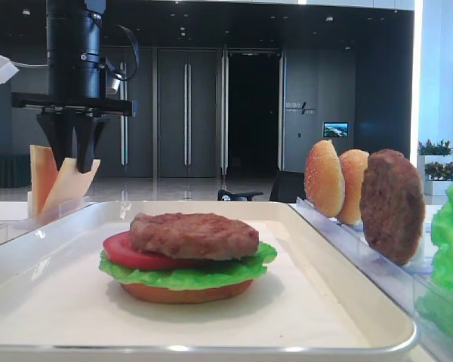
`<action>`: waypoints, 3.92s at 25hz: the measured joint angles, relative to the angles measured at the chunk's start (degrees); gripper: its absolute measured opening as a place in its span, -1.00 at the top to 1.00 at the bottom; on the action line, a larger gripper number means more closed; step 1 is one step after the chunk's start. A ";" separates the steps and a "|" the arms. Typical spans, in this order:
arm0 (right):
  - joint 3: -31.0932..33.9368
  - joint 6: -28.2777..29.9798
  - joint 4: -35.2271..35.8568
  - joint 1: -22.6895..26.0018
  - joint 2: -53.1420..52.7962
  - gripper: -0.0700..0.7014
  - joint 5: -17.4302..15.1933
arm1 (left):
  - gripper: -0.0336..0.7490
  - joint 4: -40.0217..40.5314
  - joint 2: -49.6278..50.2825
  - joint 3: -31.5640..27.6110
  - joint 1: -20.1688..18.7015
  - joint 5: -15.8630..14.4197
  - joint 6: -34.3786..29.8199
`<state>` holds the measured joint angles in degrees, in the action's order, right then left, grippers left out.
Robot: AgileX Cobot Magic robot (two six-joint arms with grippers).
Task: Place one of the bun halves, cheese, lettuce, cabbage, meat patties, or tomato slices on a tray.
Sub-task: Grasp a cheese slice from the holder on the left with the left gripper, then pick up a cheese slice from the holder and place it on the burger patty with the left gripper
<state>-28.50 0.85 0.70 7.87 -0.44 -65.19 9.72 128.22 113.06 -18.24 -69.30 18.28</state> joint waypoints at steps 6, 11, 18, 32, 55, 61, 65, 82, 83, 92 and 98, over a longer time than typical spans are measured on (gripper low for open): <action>0.00 0.00 0.00 0.00 0.00 -0.55 0.00 | 0.82 0.00 0.00 0.00 0.00 -0.43 -1.81; 0.00 0.00 0.00 0.00 0.00 -0.55 0.00 | 0.83 -0.13 -0.54 0.00 0.00 -0.54 -2.86; 0.00 0.00 0.00 0.00 0.00 -0.55 0.00 | 0.83 -4.96 -8.31 0.00 -0.39 -0.80 -6.73; 0.00 0.00 0.00 0.00 0.00 -0.55 0.00 | 0.83 -20.47 -37.23 -29.33 -1.07 4.97 -10.49; 0.00 0.00 0.00 0.00 0.00 -0.55 0.00 | 0.83 -70.44 -52.29 -73.75 -1.07 22.71 -54.36; 0.00 0.00 0.00 0.00 0.00 -0.55 0.00 | 0.83 -80.72 -44.72 -73.81 -1.07 21.90 -64.43; 0.00 0.00 0.00 0.00 0.00 -0.55 0.00 | 0.83 -85.65 -40.70 -73.81 -1.07 20.67 -72.03; 0.00 0.00 0.00 0.00 0.00 -0.55 0.00 | 0.83 -95.27 -31.29 -73.76 -1.07 20.96 -85.31; 0.00 0.00 0.00 0.00 0.00 -0.55 0.00 | 0.83 -95.51 -30.92 -73.76 -1.07 21.02 -85.90; 0.00 0.00 0.01 0.00 0.00 -0.55 0.00 | 0.83 -98.14 -29.80 -73.76 -1.07 22.65 -91.92; 0.00 0.00 0.01 0.00 0.00 -0.55 0.00 | 0.83 -98.24 -29.80 -73.76 -1.07 24.19 -92.91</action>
<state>-28.50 0.85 0.72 7.87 -0.44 -65.19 -88.52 98.42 39.31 -19.31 -45.11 -74.62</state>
